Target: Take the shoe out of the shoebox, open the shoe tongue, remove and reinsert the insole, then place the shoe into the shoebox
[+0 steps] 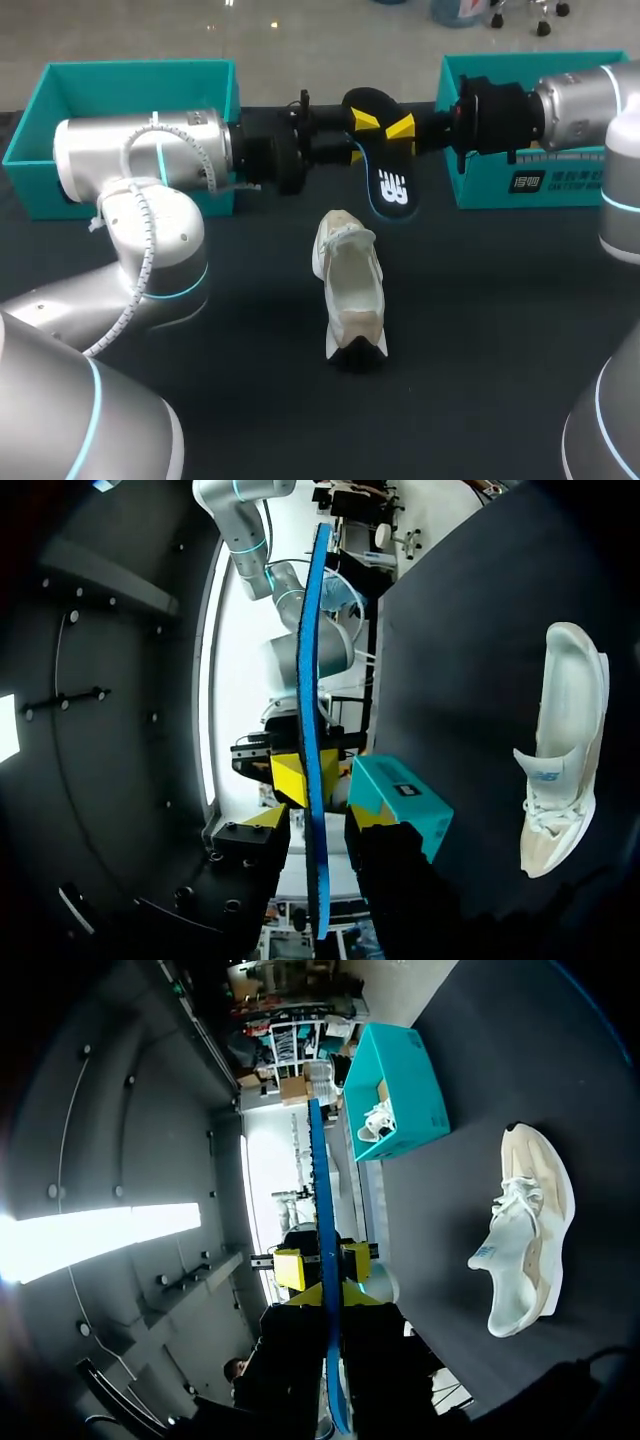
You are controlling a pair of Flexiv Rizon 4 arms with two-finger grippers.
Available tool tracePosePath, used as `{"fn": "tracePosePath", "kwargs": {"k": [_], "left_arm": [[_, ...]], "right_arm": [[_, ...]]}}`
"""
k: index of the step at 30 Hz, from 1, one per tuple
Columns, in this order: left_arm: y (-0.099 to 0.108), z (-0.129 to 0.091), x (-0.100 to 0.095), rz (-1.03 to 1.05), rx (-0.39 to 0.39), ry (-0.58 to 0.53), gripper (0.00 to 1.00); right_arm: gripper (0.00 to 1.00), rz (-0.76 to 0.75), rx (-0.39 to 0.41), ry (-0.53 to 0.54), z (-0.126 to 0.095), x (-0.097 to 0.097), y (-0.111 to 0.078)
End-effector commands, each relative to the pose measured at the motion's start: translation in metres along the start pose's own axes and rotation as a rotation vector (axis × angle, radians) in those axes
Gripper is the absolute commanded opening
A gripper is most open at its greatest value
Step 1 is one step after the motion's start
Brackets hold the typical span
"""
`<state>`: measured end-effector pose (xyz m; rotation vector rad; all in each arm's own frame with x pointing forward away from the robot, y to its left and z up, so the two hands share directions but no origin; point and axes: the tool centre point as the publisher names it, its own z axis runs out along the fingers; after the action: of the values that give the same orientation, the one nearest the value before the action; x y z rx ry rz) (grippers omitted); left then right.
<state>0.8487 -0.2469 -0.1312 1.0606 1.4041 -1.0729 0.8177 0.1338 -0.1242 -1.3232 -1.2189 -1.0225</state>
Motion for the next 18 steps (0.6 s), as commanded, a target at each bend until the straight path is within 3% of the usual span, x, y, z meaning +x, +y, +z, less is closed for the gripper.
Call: {"fn": "tracePosePath", "kwargs": {"k": [1,5,9,12,18], "left_arm": [[-0.0009,0.0042,0.002,-0.001,-0.014,-0.008,0.26],[-0.0012,0.0049,0.0033,-0.005,-0.013,-0.007,0.15],[-0.0014,0.0065,0.0046,-0.008,-0.01,-0.006,0.12],[-0.0014,0.0077,0.0048,-0.01,-0.008,-0.005,0.01],[-0.0014,0.0086,0.0054,-0.023,-0.005,-0.01,0.0]], "right_arm": [[0.0,0.0,-0.004,-0.002,0.0004,0.0003,-0.0021],[0.0,0.0,-0.004,0.0,0.0001,0.0,-0.0022],[0.0,-0.001,0.0,0.003,0.0006,0.0,-0.0021],[0.0,-0.001,0.003,0.004,0.0012,-0.0001,-0.002],[0.0,0.001,0.003,0.006,0.0009,-0.0014,-0.0018]]}}
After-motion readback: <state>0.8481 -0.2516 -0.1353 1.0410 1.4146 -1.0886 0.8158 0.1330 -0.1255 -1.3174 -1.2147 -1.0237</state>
